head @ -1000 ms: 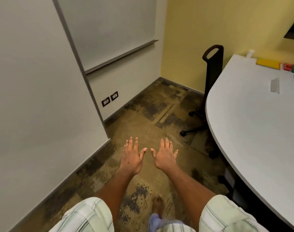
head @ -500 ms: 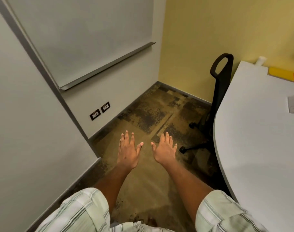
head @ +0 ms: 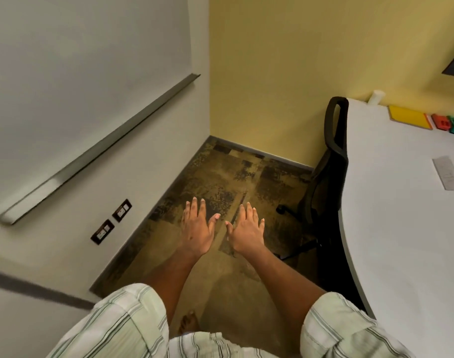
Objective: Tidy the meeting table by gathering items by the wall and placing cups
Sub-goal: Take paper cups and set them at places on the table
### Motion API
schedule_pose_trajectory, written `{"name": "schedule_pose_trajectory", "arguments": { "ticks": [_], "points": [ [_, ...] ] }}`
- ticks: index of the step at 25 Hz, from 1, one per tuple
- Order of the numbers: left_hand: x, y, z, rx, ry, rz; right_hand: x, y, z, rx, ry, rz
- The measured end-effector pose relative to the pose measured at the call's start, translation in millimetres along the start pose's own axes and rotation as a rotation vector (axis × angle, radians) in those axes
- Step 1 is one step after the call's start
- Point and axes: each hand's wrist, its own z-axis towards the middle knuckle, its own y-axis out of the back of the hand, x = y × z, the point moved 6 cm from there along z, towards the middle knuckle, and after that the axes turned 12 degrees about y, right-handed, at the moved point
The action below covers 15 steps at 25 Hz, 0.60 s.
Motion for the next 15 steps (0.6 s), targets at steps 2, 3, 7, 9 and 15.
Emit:
{"name": "schedule_pose_trajectory", "arguments": {
  "ticks": [2,3,7,9,15],
  "points": [
    [-4.7,10.7,58.5,0.015,-0.054,0.010,12.0,11.3,47.8,-0.040,-0.043,0.008],
    [-8.4,16.3,84.2,0.012,-0.075,0.017,18.1,18.0,68.3,-0.064,-0.051,0.012],
    [-28.0,21.8,172.8,0.034,-0.138,0.004,26.5,38.1,144.8,-0.118,-0.085,0.042],
    [-42.8,14.7,213.8,0.045,-0.175,0.013,24.0,45.9,185.0,-0.127,-0.104,0.048],
    [-85.6,-12.0,335.5,0.073,-0.194,0.029,-8.5,65.6,311.9,-0.126,-0.109,0.093]
  ]
}}
